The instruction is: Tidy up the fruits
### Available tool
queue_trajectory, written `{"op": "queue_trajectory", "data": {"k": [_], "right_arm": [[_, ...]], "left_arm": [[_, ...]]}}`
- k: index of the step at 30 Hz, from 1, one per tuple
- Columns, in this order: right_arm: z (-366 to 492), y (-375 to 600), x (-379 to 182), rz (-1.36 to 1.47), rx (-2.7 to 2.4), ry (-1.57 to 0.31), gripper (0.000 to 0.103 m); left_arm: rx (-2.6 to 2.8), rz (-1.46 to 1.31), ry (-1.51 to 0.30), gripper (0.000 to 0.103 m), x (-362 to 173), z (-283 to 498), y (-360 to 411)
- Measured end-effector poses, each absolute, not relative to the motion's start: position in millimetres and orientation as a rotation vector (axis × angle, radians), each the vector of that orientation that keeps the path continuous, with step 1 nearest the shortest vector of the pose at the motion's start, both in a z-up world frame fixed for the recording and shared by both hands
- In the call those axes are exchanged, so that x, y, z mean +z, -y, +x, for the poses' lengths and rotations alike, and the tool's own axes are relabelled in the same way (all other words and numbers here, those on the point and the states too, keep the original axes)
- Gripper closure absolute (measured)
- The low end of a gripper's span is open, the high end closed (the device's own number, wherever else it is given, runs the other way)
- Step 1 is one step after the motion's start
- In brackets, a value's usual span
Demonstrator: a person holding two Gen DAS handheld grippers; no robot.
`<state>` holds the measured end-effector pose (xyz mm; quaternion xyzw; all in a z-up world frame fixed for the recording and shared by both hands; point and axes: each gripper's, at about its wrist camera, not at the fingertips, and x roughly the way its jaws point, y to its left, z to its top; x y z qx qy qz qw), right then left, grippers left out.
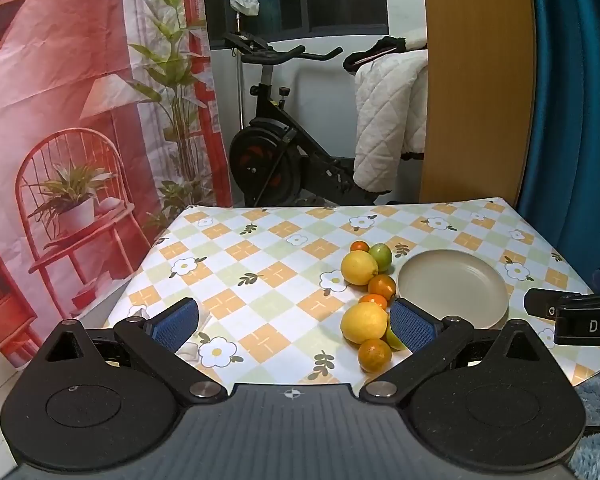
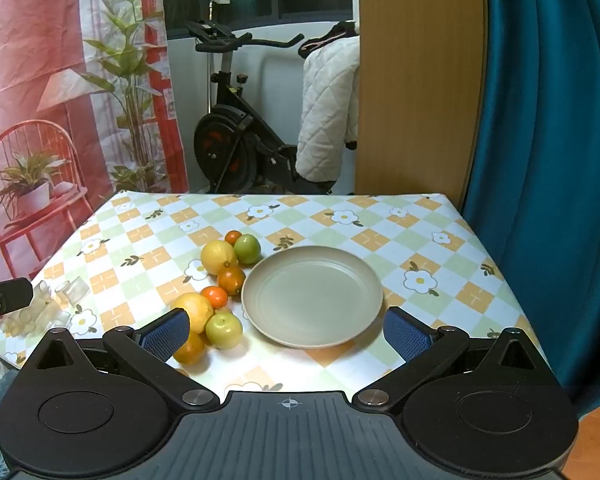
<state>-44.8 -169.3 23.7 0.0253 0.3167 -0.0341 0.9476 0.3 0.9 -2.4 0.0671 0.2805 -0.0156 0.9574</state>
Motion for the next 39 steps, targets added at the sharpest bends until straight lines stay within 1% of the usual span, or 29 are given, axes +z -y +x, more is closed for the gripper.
{"op": "queue_trajectory", "data": {"k": [39], "right_arm": [[-44.6, 168.9, 24.2, 0.048, -0.07, -0.641, 0.0]], "left_arm": [[-0.029, 0.13, -0.576, 0.0, -2.8, 0.3, -5.1]]}}
